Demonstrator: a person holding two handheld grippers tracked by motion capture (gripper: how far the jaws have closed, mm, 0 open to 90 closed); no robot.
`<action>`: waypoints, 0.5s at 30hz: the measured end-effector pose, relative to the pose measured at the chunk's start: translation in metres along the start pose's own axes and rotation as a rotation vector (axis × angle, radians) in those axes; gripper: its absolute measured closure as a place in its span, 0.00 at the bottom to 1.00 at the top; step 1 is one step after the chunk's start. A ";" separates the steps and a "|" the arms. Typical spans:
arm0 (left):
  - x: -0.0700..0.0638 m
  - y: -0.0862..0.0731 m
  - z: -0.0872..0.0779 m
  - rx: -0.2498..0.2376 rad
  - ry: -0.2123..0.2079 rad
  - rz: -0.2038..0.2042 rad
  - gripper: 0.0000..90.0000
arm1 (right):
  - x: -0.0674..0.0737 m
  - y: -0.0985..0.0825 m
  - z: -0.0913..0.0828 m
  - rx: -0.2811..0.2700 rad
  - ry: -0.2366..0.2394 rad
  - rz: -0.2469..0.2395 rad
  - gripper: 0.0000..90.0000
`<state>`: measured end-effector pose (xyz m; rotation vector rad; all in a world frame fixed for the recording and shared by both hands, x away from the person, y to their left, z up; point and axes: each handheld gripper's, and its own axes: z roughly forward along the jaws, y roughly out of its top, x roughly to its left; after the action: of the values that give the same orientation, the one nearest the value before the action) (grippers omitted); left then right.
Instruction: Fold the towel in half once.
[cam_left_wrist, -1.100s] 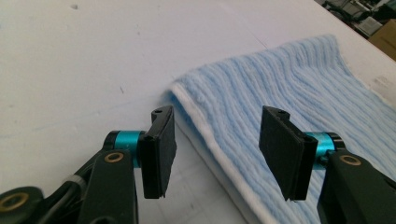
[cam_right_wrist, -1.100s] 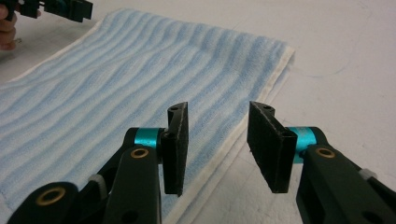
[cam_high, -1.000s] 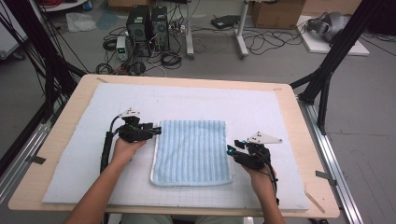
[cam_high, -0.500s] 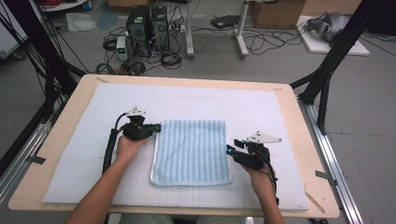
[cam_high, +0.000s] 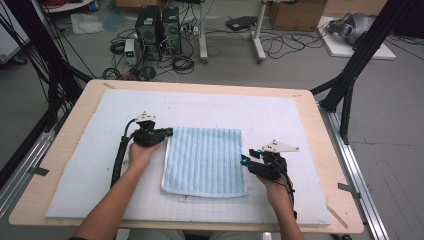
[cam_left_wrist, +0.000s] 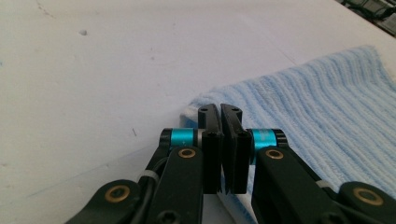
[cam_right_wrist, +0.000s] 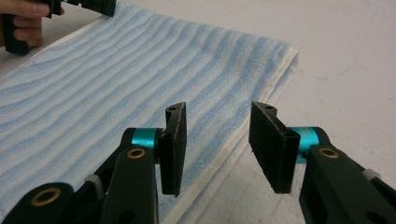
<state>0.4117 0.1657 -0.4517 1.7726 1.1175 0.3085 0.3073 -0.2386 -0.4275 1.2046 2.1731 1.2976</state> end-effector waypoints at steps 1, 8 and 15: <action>0.000 0.000 0.000 -0.003 0.001 -0.004 0.86 | -0.001 0.000 0.001 -0.005 -0.004 -0.006 0.63; 0.004 0.001 -0.007 -0.011 0.028 0.000 0.66 | -0.012 0.011 0.015 -0.017 -0.051 0.018 0.72; 0.006 0.001 -0.007 -0.016 0.013 -0.006 0.66 | -0.029 0.033 0.056 0.088 -0.106 0.039 0.67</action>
<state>0.4109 0.1745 -0.4485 1.7547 1.1267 0.3251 0.3763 -0.2230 -0.4332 1.3245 2.1610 1.1368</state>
